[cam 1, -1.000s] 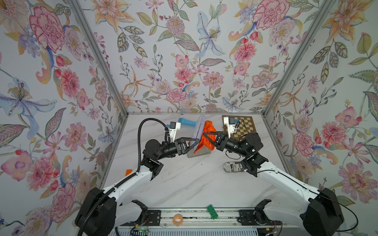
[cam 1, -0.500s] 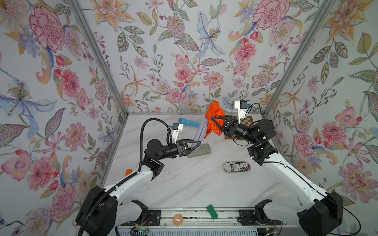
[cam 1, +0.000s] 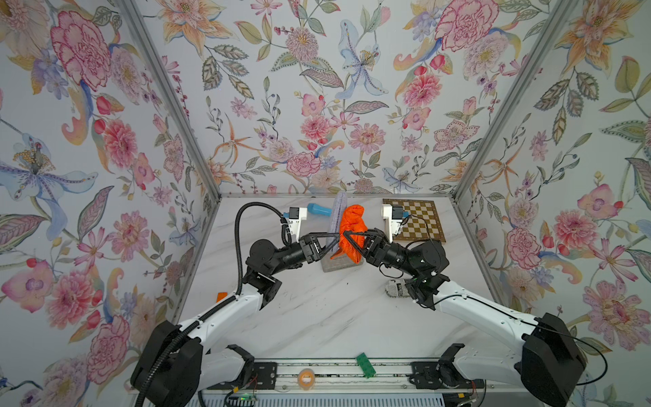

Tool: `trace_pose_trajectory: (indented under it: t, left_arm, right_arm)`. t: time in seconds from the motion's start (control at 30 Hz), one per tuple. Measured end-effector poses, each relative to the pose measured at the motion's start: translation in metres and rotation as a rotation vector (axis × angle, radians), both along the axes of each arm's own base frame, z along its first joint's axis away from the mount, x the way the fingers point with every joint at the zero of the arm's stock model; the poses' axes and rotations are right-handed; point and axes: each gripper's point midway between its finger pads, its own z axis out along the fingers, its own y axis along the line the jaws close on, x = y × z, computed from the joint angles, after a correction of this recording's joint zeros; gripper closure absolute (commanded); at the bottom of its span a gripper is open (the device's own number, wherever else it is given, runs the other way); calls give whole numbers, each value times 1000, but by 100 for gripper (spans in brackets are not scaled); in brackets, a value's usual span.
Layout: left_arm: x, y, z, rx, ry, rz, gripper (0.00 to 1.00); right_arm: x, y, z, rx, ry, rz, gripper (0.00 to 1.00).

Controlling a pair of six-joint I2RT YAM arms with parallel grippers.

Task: Wipe the eyeglass case
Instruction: Wipe the dirt from the eyeglass case.

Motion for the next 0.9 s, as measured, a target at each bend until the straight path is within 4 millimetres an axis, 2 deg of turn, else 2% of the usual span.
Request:
trace_pose_trajectory:
  t: [0.17, 0.53, 0.73, 0.9]
  left_arm:
    - [3, 7, 8, -11, -20, 58, 54]
    - [5, 11, 12, -16, -25, 91, 53]
    - [12, 11, 3, 6, 7, 119, 53]
    - [18, 14, 3, 1, 15, 155, 54]
  right_arm:
    - [2, 2, 6, 54, 17, 30, 100]
    - [-9, 4, -15, 76, 98, 69, 100]
    - [1, 4, -23, 70, 140, 122, 100]
    - [19, 6, -14, 33, 120, 155, 100]
